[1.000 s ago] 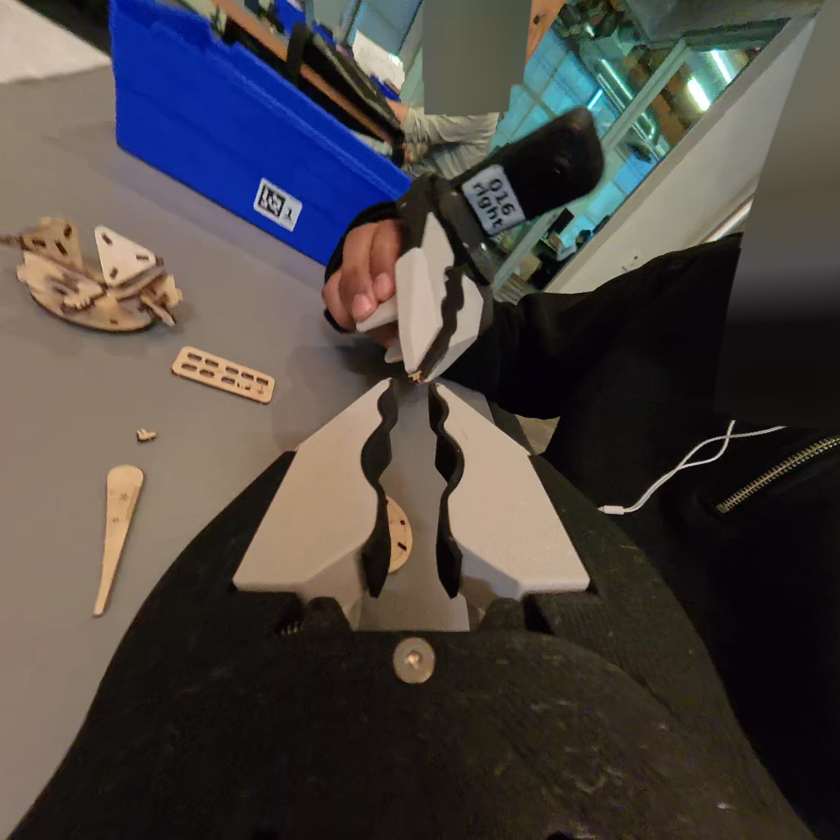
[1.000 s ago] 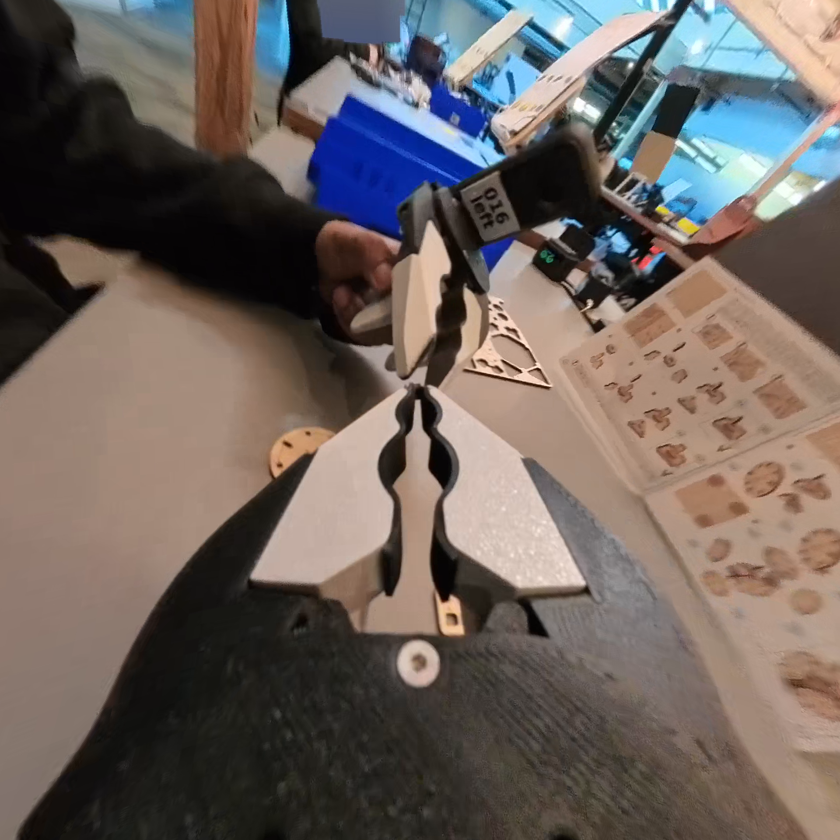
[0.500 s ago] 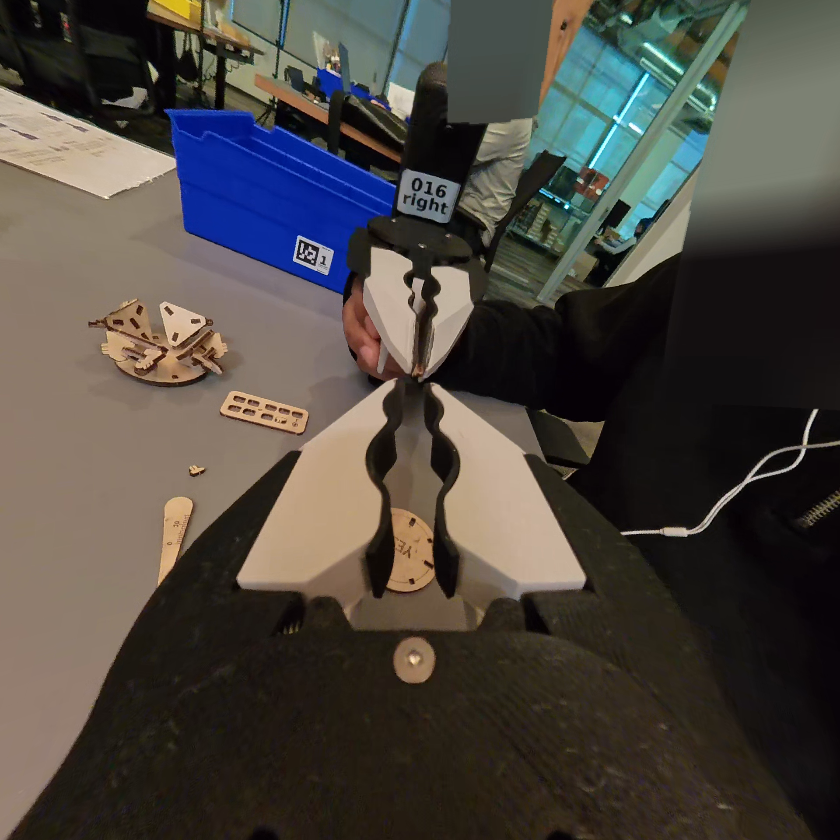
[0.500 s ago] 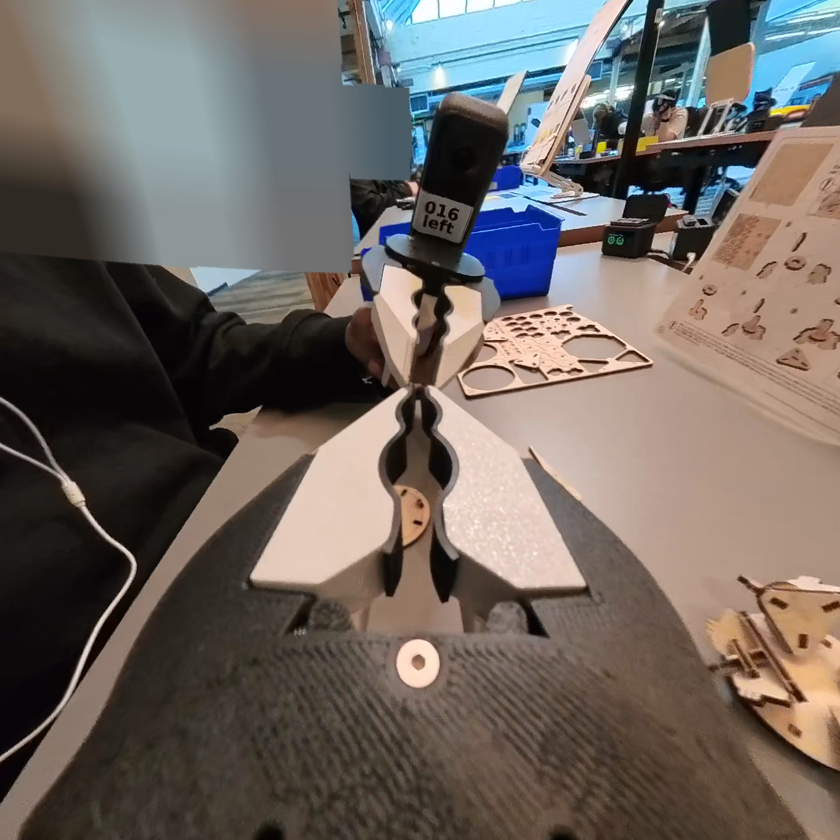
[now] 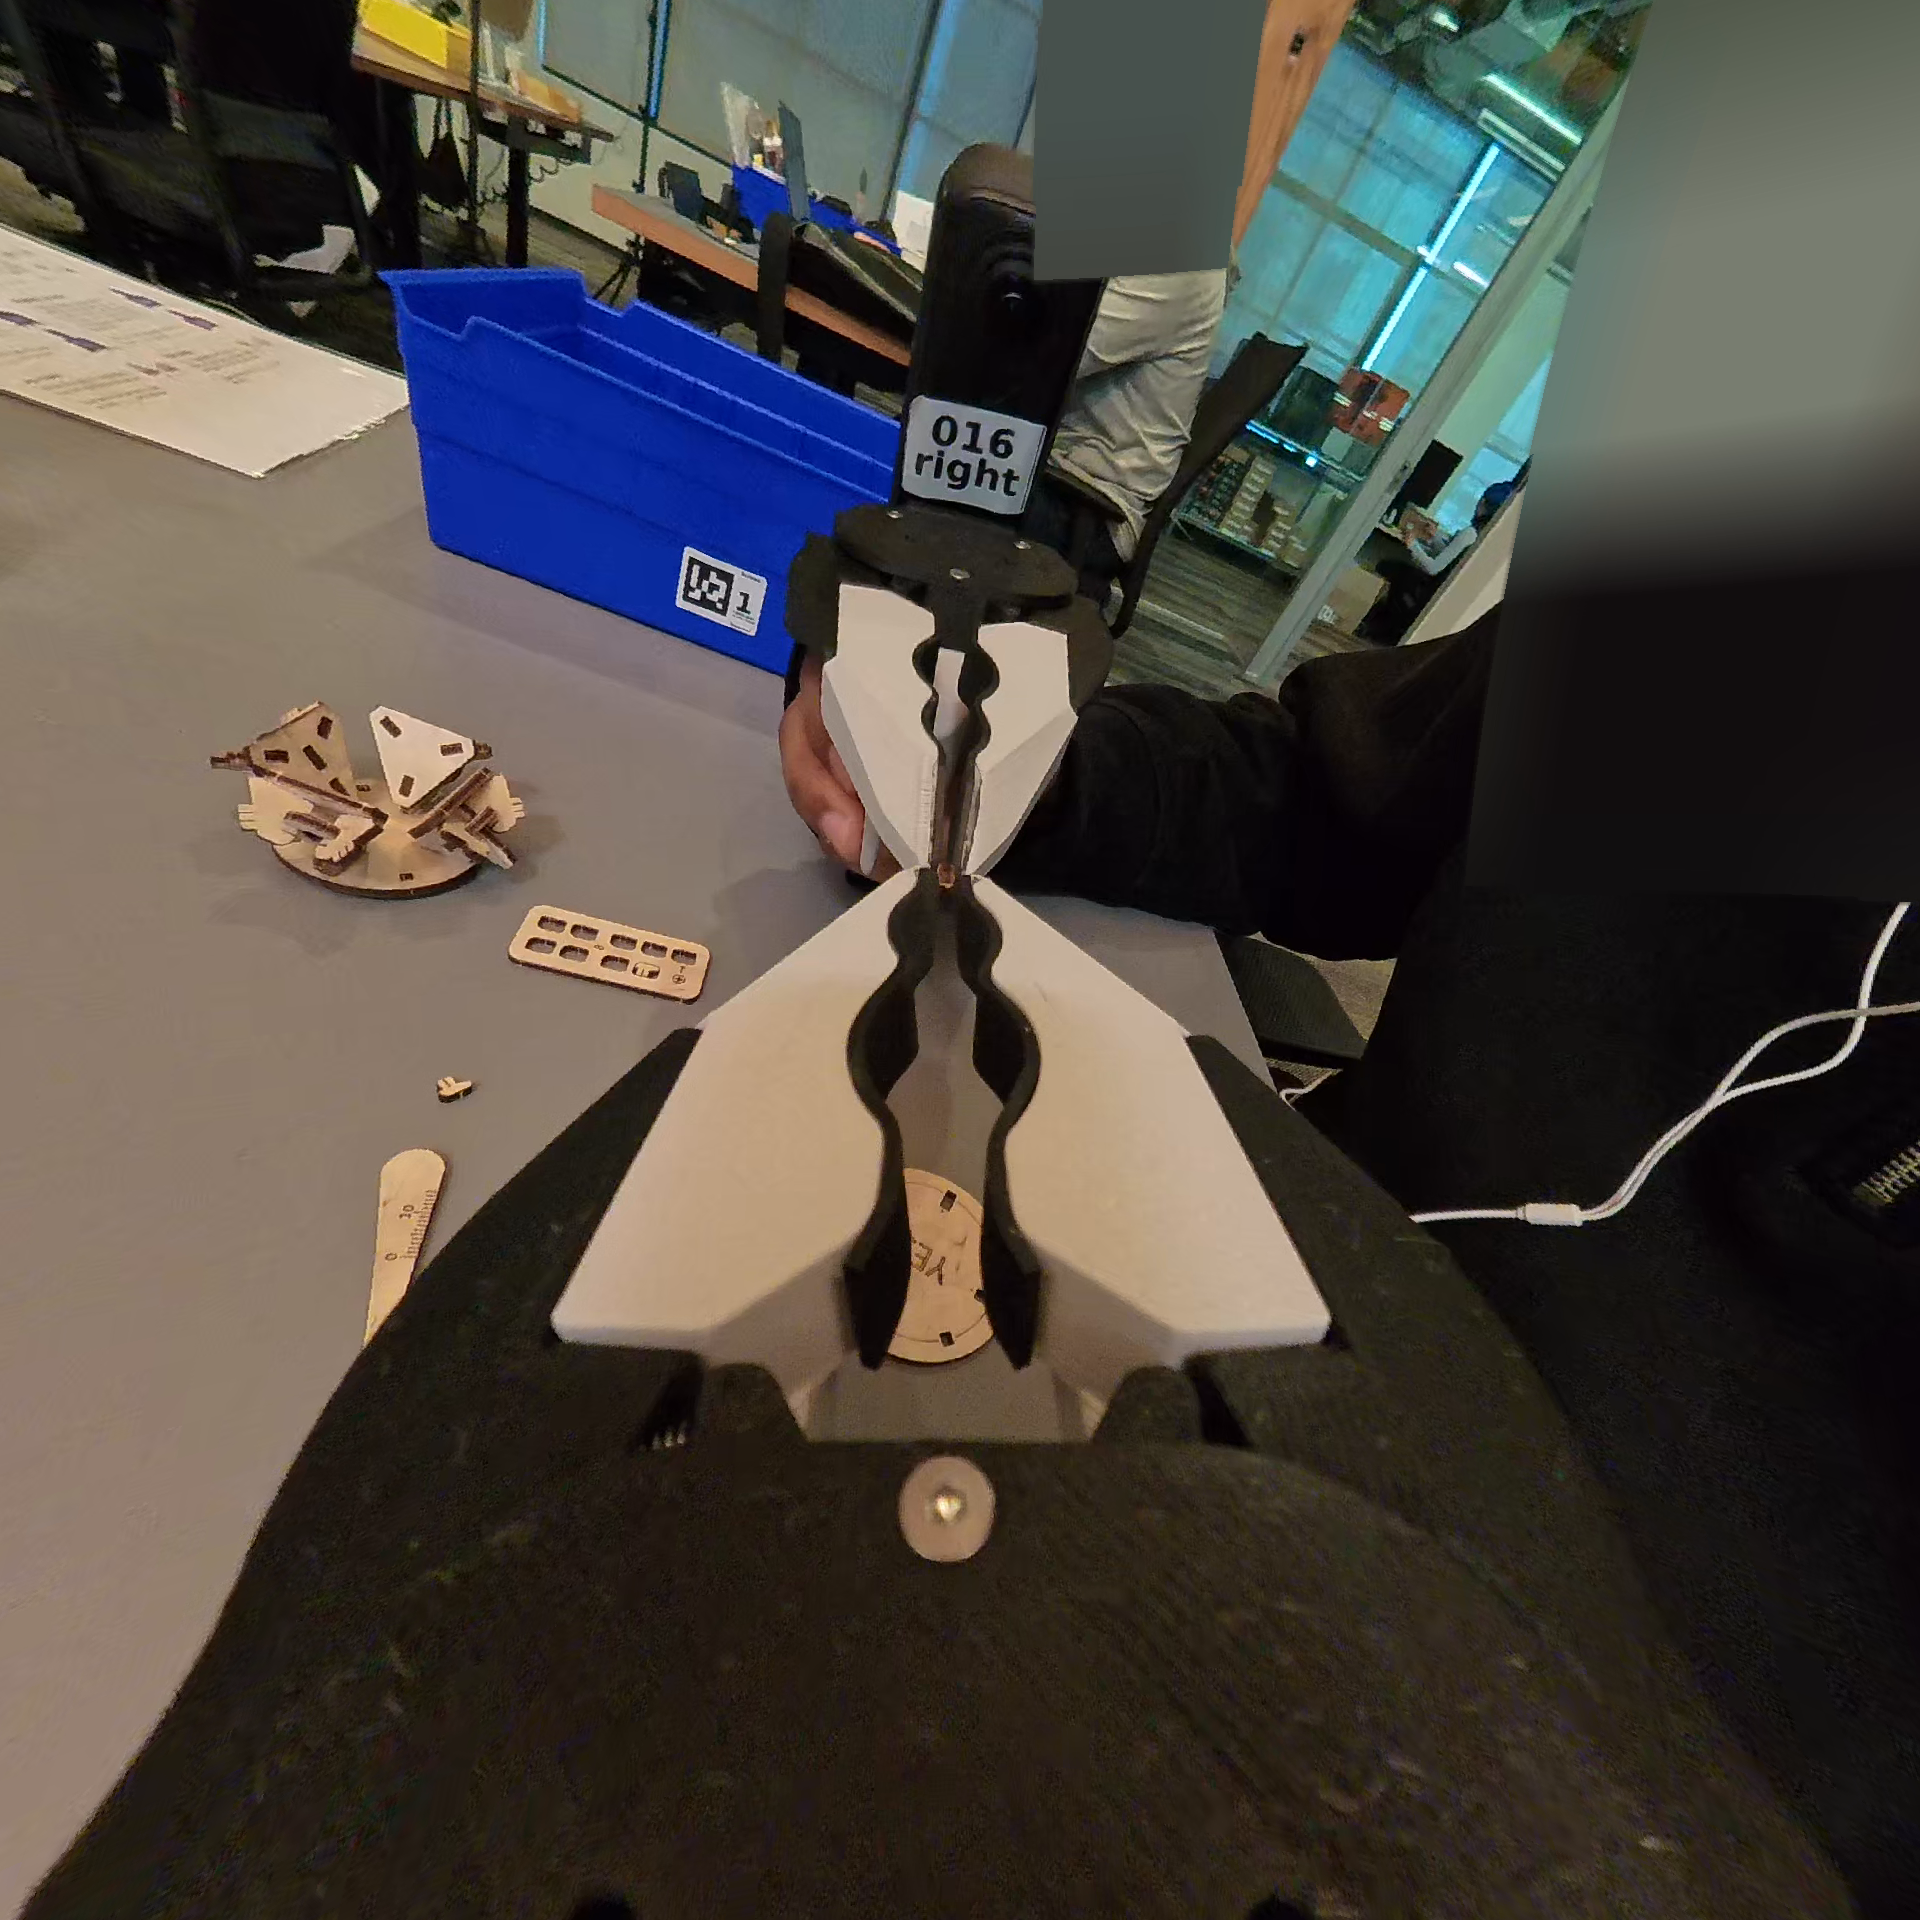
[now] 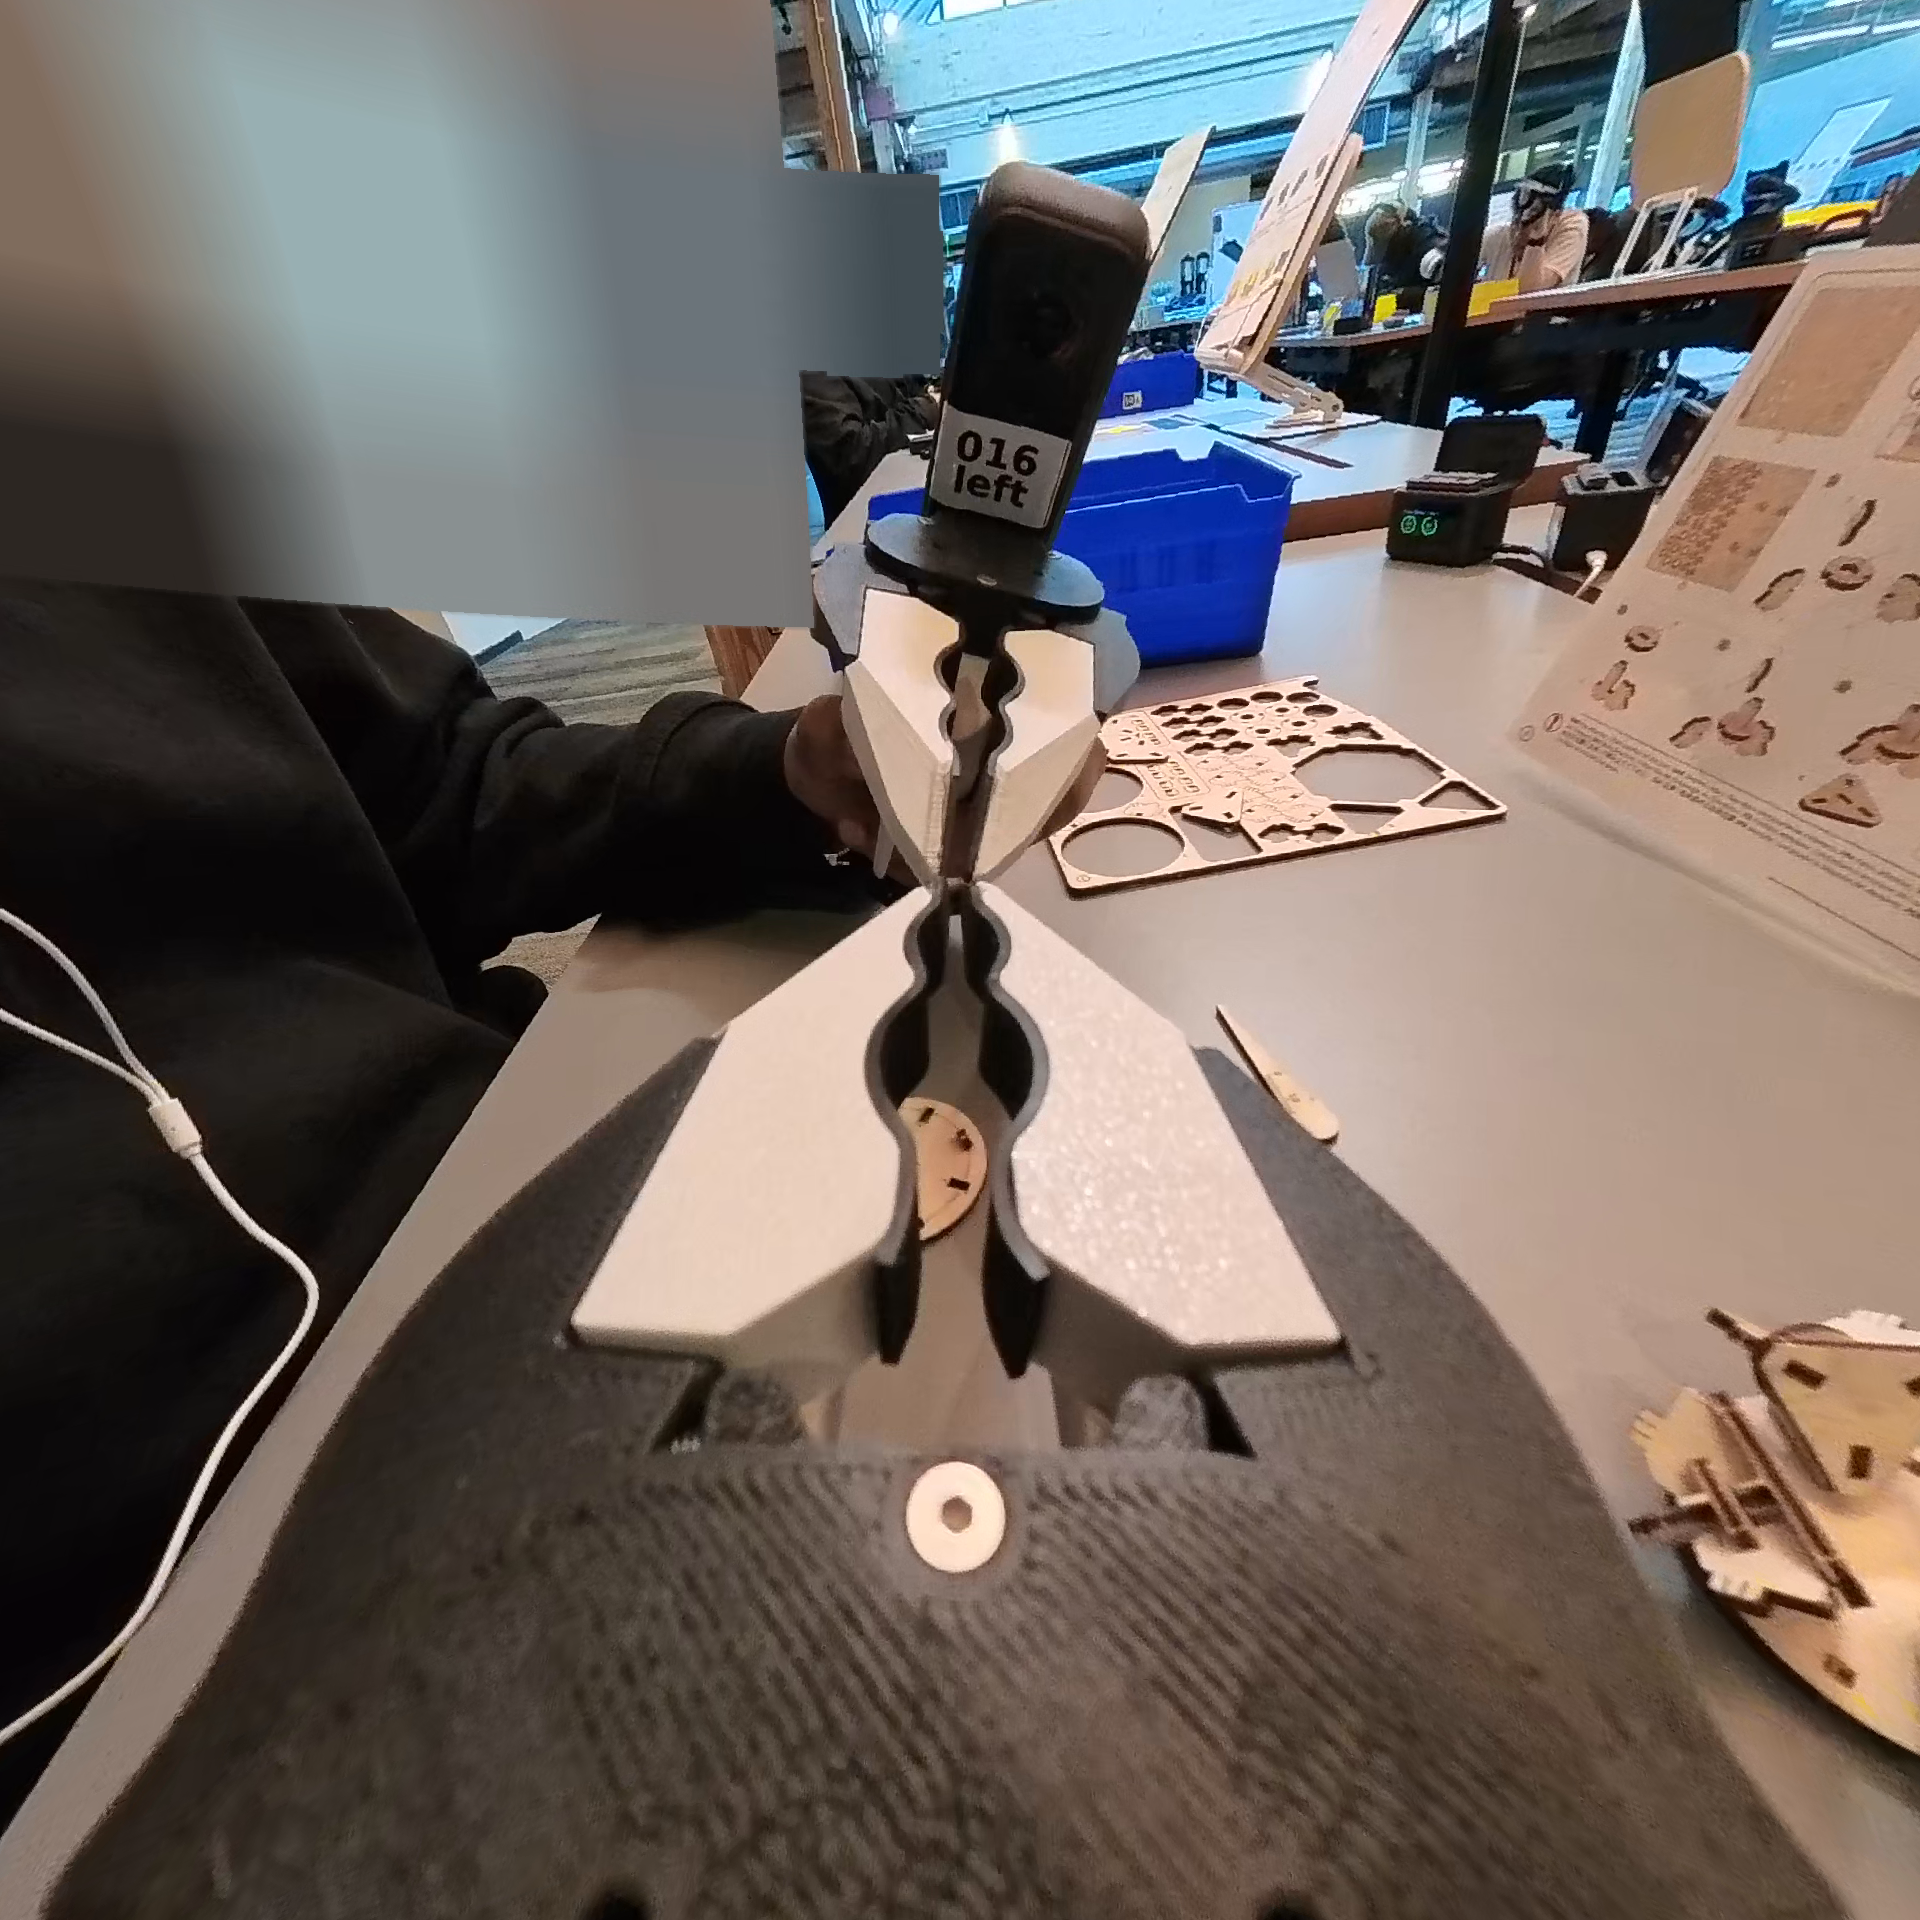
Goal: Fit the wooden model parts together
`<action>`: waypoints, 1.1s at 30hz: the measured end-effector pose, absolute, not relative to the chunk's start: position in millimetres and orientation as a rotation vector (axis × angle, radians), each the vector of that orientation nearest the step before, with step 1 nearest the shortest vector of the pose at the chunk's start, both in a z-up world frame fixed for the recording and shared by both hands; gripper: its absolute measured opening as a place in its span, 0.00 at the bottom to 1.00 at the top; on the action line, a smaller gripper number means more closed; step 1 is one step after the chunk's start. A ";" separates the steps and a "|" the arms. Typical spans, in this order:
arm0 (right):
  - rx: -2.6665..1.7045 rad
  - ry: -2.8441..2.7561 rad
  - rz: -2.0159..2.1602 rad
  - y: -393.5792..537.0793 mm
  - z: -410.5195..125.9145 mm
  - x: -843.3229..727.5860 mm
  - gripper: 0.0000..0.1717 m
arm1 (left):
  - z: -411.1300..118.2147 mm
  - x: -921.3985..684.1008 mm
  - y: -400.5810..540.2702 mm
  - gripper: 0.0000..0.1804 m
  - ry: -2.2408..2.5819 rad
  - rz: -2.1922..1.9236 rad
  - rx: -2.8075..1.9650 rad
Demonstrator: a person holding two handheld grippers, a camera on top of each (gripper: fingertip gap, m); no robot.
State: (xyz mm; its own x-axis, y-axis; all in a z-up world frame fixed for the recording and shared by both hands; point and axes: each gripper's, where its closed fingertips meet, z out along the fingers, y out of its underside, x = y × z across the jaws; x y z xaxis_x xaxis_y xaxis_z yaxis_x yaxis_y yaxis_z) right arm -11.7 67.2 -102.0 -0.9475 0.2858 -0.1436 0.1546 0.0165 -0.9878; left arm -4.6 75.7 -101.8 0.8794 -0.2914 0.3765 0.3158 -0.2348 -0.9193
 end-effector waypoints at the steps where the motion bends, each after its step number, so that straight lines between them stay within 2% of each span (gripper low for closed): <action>1: -0.472 -2.169 2.086 67.1 -102.2 -11.8 0.00 | -102.1 -4.7 75.7 0.00 -0.019 -0.564 -1.719; 16: -0.421 -2.153 2.125 64.7 -101.9 -7.2 0.00 | -103.2 0.5 74.2 0.00 0.011 -0.583 -1.733; 21: -0.392 -2.144 2.168 64.1 -99.9 -2.9 0.03 | -101.2 2.2 72.8 0.00 0.014 -0.613 -1.722; 33: -0.397 -2.168 2.159 63.9 -101.9 -2.3 0.01 | -102.6 4.5 73.7 0.00 0.019 -0.622 -1.731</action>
State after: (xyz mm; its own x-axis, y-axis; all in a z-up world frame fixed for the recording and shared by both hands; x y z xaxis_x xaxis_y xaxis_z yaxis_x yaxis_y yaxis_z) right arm -2.3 63.9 -101.9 -0.9653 0.2203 -0.1404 0.1413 -0.0117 -0.9899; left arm 4.5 73.7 -102.6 0.8550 -0.3383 0.3932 0.3141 -0.2656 -0.9115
